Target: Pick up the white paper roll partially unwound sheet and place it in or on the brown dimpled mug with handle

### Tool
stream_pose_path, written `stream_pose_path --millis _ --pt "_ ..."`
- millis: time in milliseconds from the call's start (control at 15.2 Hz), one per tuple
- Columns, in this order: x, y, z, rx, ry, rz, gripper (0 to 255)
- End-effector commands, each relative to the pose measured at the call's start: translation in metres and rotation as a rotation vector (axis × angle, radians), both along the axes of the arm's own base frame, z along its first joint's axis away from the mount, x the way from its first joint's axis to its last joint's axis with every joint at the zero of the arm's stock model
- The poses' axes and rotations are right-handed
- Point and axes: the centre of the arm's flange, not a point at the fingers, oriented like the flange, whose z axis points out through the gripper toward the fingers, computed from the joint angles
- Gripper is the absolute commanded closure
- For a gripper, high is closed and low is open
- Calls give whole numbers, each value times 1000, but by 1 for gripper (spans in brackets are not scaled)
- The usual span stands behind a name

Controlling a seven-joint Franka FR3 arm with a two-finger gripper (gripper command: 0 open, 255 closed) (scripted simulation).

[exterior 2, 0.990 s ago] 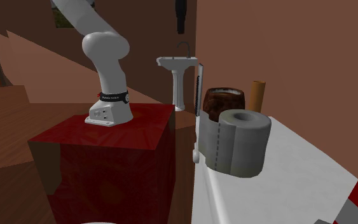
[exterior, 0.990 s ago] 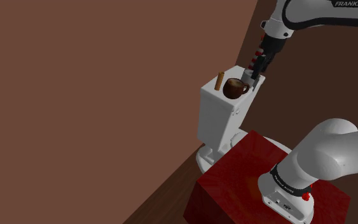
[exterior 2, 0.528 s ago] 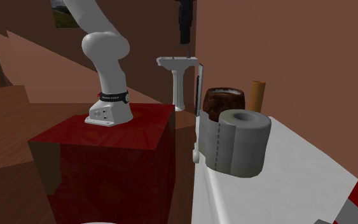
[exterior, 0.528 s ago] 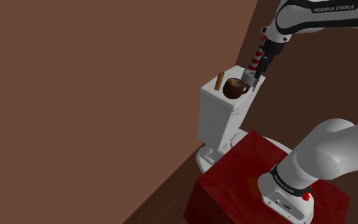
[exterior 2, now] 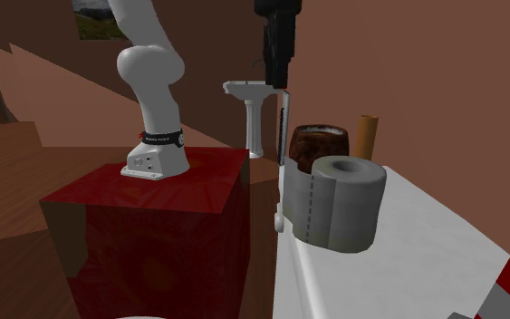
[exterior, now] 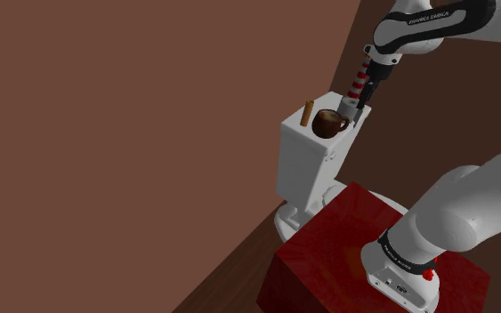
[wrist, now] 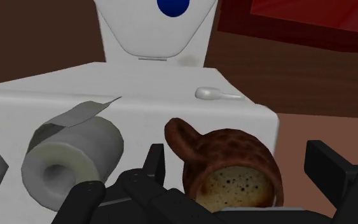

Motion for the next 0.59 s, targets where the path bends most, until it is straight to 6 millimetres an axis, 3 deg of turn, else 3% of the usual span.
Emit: stream_pose_path --millis 0,528 --pt "9 -24 -11 -1 1 17 0" --pt "46 -114 -52 2 4 76 0"
